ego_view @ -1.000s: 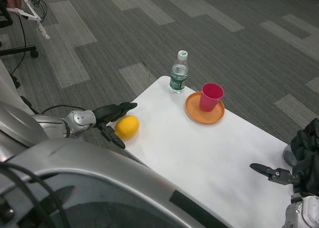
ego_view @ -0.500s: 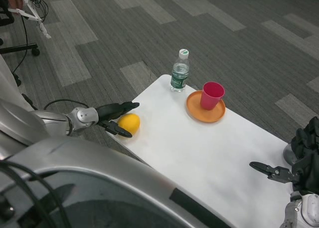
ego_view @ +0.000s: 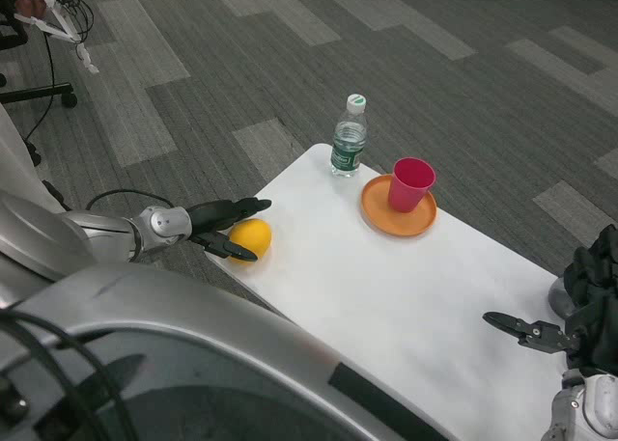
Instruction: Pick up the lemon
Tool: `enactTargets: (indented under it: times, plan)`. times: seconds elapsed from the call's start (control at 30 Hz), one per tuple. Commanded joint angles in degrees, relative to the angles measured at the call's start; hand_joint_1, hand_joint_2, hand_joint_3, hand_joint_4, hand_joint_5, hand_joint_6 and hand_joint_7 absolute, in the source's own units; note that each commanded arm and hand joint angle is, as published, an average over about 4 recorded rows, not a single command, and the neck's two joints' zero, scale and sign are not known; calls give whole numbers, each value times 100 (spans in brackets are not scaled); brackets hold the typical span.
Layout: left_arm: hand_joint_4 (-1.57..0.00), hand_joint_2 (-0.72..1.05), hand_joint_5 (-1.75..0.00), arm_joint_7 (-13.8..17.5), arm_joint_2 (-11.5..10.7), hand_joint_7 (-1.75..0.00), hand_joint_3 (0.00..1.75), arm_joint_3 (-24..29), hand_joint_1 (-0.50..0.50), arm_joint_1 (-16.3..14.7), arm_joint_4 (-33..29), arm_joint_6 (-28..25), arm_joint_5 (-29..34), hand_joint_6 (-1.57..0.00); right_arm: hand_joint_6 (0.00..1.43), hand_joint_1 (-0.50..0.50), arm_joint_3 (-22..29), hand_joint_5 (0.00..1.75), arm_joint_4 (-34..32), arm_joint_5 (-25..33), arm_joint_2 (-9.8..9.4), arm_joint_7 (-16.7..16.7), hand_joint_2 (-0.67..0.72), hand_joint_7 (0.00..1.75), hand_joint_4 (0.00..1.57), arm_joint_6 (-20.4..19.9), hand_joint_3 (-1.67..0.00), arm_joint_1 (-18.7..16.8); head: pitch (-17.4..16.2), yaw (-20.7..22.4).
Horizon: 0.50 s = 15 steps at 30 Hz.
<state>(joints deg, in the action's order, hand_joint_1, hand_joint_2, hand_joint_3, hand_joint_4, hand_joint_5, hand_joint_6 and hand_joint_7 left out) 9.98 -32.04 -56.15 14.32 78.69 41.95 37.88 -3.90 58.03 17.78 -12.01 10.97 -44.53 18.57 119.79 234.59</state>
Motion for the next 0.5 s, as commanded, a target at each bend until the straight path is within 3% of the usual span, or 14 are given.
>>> enactTargets:
  times: [0.03, 0.3, 0.43, 0.5]
  plan:
    - [0, 105, -5, 72, 75, 0, 9, -76, 50, -1, 59, -302, -145, 0, 0, -19, 29, 48, -90, 15, -38, -7, 3, 0, 0, 6, -24, -12, 0, 0]
    - [0, 105, -33, 83, 67, 0, 7, -89, 50, 23, 59, -310, -246, 0, 0, -19, 29, 48, -90, 15, -38, -7, 3, 0, 0, 6, -24, -12, 0, 0]
    - [-15, 105, -105, 96, 67, 0, 7, -89, 50, 49, 59, -328, -391, 0, 0, -18, 29, 48, -94, 15, -38, -7, 3, 0, 0, 6, -24, -16, 0, 0]
    - [-50, 105, -141, 109, 67, -3, 7, -89, 50, 67, 59, -337, -488, -9, 0, -20, 34, 48, -107, 15, -38, -7, 3, 0, 0, 6, -24, -21, -26, -15]
